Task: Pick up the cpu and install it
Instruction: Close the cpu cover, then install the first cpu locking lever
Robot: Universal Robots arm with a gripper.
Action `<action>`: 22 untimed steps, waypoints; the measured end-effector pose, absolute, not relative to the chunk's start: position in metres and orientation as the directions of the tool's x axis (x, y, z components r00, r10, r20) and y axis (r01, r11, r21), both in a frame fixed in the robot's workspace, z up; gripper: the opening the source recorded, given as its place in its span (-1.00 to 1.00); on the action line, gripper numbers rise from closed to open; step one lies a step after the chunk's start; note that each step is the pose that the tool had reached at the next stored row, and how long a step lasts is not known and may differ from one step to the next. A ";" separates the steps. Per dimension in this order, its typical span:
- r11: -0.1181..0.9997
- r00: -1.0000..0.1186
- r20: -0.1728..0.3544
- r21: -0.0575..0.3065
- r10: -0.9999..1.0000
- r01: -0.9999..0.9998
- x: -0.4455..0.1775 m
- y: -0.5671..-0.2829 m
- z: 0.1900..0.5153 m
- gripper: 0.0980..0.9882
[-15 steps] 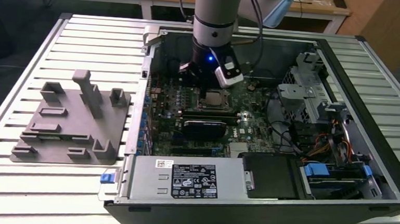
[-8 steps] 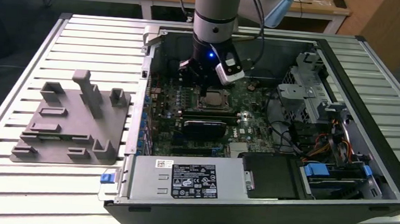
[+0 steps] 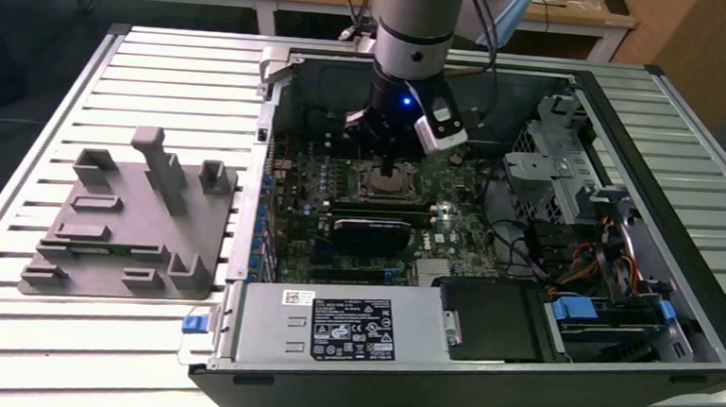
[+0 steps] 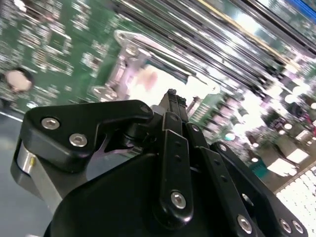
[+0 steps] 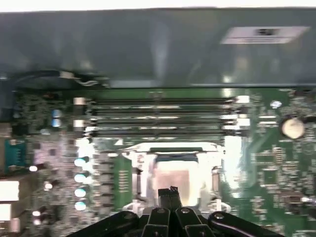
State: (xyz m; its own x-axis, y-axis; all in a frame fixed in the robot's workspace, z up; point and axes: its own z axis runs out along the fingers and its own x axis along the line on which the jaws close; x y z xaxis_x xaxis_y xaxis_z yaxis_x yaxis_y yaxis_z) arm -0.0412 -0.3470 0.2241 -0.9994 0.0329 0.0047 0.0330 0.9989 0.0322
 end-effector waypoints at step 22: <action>0.999 -0.999 0.005 0.033 0.033 0.033 -0.036 -0.347 0.244 -0.98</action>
